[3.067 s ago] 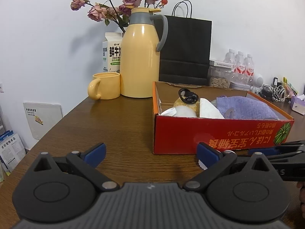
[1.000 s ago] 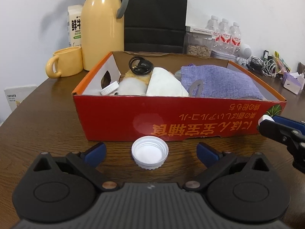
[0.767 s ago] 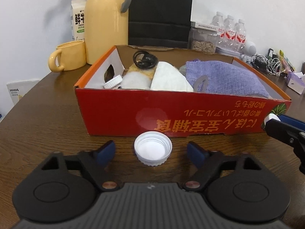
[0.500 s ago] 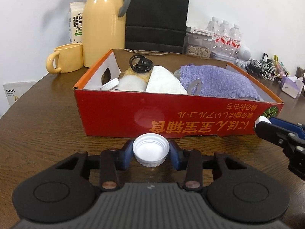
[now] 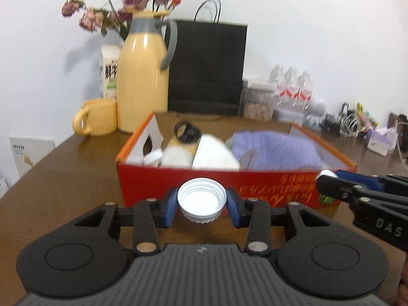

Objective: Organize objects
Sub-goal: 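Drop the large cap into the box with the left tool while the right tool drops its cap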

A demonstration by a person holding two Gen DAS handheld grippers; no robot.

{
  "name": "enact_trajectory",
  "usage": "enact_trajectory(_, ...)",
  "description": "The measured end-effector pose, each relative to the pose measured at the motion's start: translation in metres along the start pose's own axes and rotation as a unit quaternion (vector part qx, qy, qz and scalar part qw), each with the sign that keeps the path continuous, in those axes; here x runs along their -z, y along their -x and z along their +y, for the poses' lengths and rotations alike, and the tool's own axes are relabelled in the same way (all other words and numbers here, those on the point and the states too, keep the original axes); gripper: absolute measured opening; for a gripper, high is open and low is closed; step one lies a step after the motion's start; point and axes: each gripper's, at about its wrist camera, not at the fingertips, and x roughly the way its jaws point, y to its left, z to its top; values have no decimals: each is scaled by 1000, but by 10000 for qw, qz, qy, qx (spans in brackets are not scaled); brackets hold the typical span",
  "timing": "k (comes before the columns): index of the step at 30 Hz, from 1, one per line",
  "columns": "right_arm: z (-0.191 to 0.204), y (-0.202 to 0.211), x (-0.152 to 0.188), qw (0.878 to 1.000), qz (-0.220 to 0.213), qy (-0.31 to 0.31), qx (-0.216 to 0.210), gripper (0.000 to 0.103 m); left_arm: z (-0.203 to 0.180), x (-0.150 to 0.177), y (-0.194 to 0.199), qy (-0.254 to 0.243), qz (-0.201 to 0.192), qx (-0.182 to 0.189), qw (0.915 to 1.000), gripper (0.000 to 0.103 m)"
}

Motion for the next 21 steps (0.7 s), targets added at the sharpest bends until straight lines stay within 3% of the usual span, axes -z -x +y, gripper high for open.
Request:
enact_trajectory(9, 1, -23, -44, 9996, -251, 110, 29, 27, -5, -46, -7, -11, -498, -12, 9988, 41)
enact_trajectory(21, -6, -103, -74, 9992, -97, -110, 373, 27, -1, -86, -73, 446, -525, -164, 9975, 41)
